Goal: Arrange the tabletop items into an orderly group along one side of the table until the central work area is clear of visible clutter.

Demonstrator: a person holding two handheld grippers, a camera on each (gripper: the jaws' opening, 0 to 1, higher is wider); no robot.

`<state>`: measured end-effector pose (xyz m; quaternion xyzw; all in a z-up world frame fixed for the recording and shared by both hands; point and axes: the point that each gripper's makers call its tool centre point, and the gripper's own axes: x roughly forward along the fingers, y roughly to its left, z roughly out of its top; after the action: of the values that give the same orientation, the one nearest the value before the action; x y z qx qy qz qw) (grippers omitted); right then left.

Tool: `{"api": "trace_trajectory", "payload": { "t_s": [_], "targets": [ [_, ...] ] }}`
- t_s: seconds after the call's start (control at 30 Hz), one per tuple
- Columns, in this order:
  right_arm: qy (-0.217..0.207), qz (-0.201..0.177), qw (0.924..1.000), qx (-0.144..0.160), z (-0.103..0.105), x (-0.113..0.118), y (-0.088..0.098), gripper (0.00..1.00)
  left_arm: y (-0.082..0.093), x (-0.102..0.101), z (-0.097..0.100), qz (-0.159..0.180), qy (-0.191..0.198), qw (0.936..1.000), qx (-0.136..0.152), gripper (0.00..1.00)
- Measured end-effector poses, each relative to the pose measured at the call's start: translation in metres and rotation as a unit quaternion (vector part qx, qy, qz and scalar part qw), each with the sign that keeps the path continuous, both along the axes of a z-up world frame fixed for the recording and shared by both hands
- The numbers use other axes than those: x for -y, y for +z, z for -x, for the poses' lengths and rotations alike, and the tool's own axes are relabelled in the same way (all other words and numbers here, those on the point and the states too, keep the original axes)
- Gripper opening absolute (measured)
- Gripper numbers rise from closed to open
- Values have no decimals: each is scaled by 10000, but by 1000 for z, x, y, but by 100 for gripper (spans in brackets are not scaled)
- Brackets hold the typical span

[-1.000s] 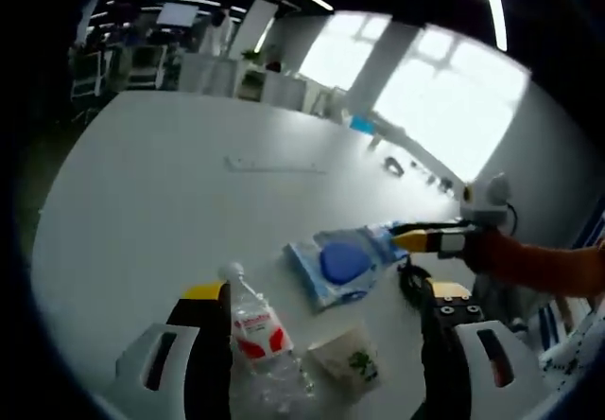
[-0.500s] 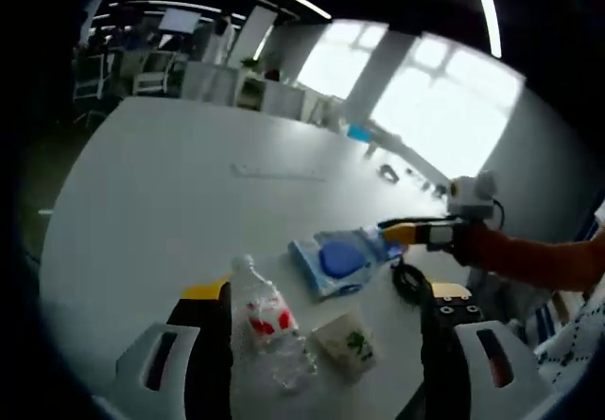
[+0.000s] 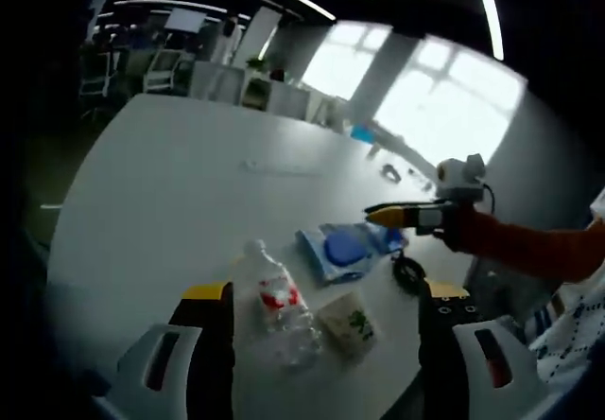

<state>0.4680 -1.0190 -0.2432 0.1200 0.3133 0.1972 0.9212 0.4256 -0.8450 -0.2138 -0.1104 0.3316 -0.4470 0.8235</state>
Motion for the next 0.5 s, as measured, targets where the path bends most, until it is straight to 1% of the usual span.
{"api": "trace_trajectory", "payload": {
  "t_s": [0.23, 0.5],
  "targets": [
    [273, 19, 9996, -44, -10, -24, -3, 50, -1, -12, 2, 17, 88, 10000, -17, 76],
    [522, 13, 9986, -115, -18, -48, -8, 50, -2, -21, 4, 39, 143, 9999, -38, 76]
  ]
}}
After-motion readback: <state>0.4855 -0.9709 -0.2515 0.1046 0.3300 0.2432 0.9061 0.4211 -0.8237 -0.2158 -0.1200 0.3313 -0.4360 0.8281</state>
